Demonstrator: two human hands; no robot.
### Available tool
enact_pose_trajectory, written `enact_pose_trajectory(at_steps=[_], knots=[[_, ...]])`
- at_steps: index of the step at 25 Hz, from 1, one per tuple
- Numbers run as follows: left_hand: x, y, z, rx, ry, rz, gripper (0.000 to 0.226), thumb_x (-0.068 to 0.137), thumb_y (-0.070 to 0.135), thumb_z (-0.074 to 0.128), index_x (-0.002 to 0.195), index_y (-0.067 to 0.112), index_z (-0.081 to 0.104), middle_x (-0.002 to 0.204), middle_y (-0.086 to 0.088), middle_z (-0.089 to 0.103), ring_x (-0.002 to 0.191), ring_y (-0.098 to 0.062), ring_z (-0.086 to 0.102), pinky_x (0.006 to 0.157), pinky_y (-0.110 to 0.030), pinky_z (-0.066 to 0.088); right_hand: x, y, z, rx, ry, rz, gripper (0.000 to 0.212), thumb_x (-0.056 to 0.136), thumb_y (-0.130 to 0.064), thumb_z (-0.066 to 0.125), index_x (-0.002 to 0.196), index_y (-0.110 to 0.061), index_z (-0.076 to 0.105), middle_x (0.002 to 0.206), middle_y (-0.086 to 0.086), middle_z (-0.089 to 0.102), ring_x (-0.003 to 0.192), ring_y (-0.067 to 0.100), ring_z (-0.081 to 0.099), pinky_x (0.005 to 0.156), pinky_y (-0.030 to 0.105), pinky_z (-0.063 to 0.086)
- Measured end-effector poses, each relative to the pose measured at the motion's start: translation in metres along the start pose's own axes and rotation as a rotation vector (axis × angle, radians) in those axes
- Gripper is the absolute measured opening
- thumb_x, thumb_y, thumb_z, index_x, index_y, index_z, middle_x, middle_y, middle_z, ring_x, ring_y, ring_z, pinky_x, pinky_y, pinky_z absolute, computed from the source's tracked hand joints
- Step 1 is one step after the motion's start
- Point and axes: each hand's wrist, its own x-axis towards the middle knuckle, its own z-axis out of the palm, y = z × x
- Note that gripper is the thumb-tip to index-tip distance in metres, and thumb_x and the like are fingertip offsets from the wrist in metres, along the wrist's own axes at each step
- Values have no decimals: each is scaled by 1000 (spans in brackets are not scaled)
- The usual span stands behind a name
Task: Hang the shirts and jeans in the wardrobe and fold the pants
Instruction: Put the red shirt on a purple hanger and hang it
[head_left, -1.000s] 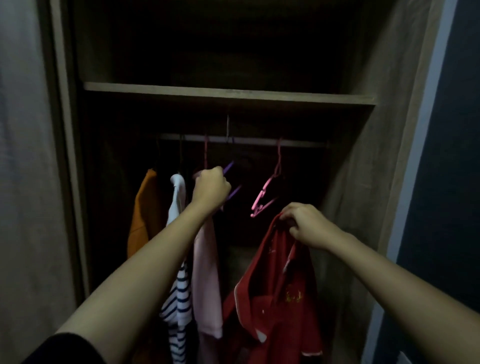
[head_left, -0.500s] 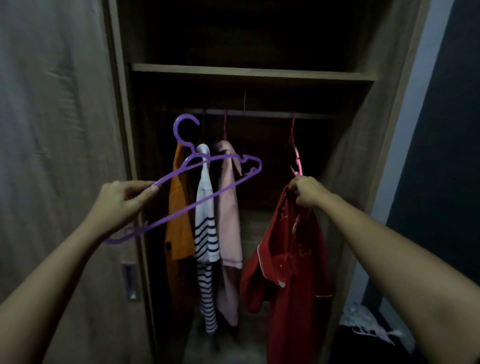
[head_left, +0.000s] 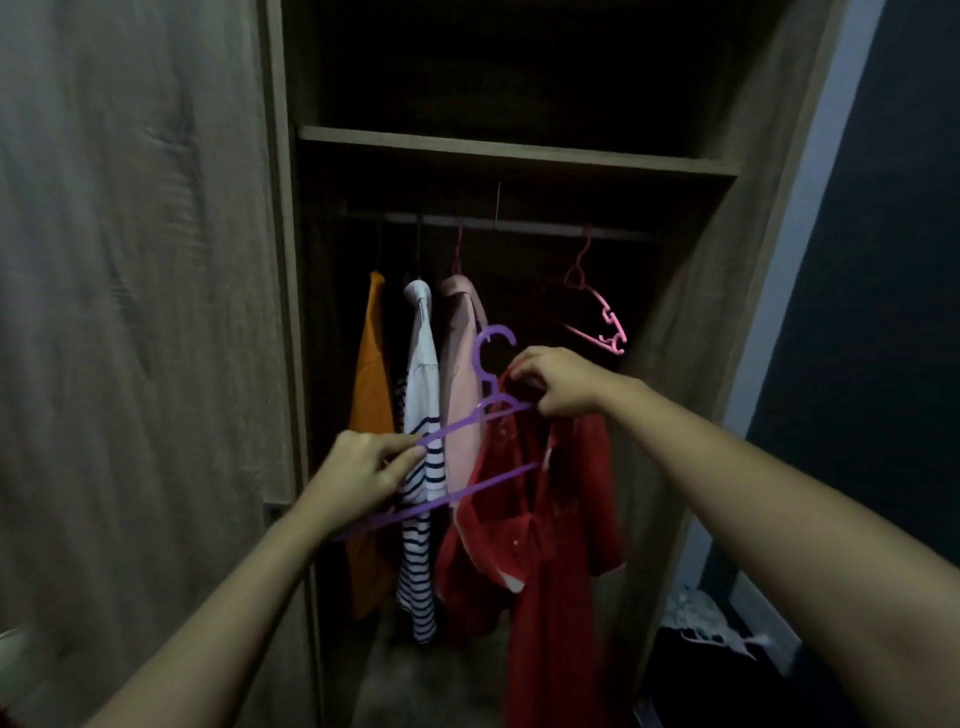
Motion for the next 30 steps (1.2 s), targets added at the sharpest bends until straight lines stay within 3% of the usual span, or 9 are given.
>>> enact_pose_trajectory(at_steps=[3,7,10,13,17,20,23,27,30], knots=[[1,0,16,-38,180,22,47,85,45,45,90,9,75,64,-4,71,60,-5,63,55,-25,44,-8,-20,-13,-5,35,-24,51,76,-20,62,127,-18,56,124,6,59,115,24,52,98,31,41],[6,-6,-4,-99,323,81,45,86,42,52,90,3,74,71,-6,73,67,18,59,60,-4,42,-27,-20,-29,-256,269,-97,57,84,-66,23,124,-35,49,107,-2,65,103,23,57,83,39,40],[11,-5,-14,133,477,10,49,91,53,44,106,15,70,95,-6,72,84,-15,66,72,-32,46,-25,-26,-35,-351,499,-174,57,85,-63,21,95,-20,57,83,7,68,77,34,66,56,32,37],[-1,17,3,299,678,37,30,85,35,54,113,27,57,119,-7,46,101,-27,44,83,-40,38,-14,-32,-47,-306,593,-187,56,85,-62,23,93,-17,55,84,10,67,77,36,66,54,32,34],[-24,35,71,287,209,-200,31,81,43,57,109,33,63,128,-5,33,113,-26,37,87,-46,41,-10,-31,-59,-228,694,-166,55,86,-60,25,90,-13,54,81,13,67,78,36,64,54,32,34],[-11,21,73,-211,-157,-519,72,76,17,70,139,29,38,139,-9,30,128,-25,36,100,-22,30,-16,-16,-60,-170,668,-221,50,88,-60,33,95,-17,58,80,9,68,77,32,65,57,35,45],[10,-4,47,-428,-258,-463,85,69,3,67,143,23,30,136,-1,42,118,-10,44,83,-6,32,-34,16,-52,-42,592,-310,44,86,-52,49,106,-16,65,90,5,72,81,21,68,70,35,52],[16,-25,15,-488,-451,-338,82,63,0,63,135,28,38,142,7,36,133,-7,34,97,-10,35,-59,52,-30,-8,532,-250,48,75,-33,52,117,-15,65,85,-1,67,78,17,64,74,25,47],[19,-32,1,-514,-505,-296,76,71,-19,57,131,28,51,116,10,56,93,13,55,69,-4,43,-71,66,-14,22,440,-184,53,74,-31,48,123,-20,61,82,-3,64,73,10,58,72,28,47]])
